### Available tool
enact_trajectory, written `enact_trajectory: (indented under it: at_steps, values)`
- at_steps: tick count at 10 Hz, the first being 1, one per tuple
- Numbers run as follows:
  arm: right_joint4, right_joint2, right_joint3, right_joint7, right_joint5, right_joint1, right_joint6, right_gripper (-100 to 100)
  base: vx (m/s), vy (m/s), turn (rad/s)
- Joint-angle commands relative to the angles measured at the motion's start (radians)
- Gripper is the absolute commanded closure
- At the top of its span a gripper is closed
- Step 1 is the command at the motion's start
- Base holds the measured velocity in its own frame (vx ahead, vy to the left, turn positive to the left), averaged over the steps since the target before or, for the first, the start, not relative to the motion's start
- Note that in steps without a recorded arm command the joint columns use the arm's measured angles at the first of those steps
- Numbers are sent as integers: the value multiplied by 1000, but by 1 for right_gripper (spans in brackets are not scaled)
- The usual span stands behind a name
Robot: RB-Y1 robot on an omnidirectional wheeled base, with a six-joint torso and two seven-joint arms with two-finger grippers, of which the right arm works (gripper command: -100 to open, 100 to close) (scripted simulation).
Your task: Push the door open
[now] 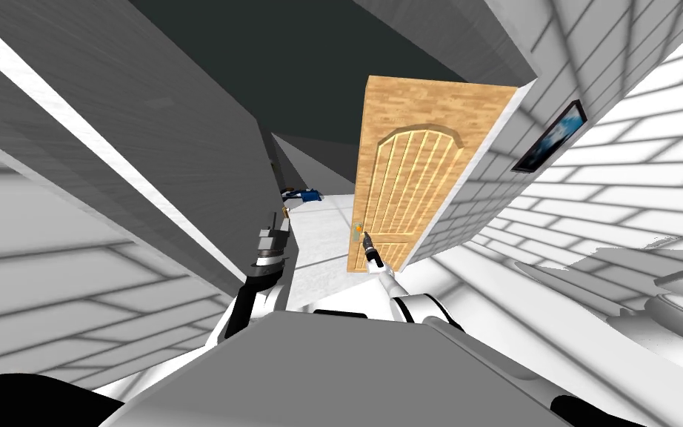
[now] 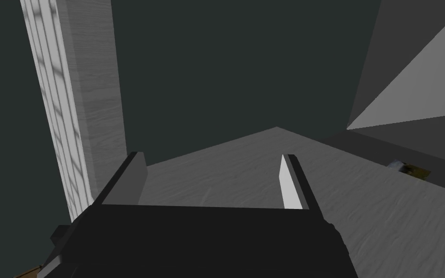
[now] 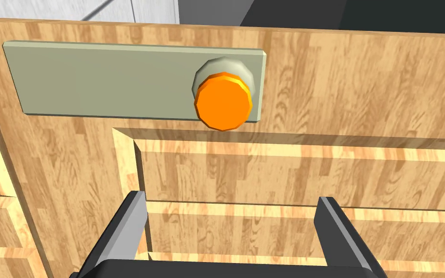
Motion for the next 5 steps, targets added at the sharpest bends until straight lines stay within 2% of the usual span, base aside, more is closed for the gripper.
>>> enact_trajectory:
  at_steps: [1, 2, 3, 5]
  values:
    - [-3, 7, 2, -2, 0, 1, 2, -100, -203, 55, -17]
    - [-3, 4, 1, -1, 0, 1, 1, -100, -86, 27, -7]
    - [-3, 2, 0, 0, 0, 3, -1, -100, 89, 32, 22]
    - [-2, -1, -3, 2, -1, 4, -5, -100, 191, 10, 19]
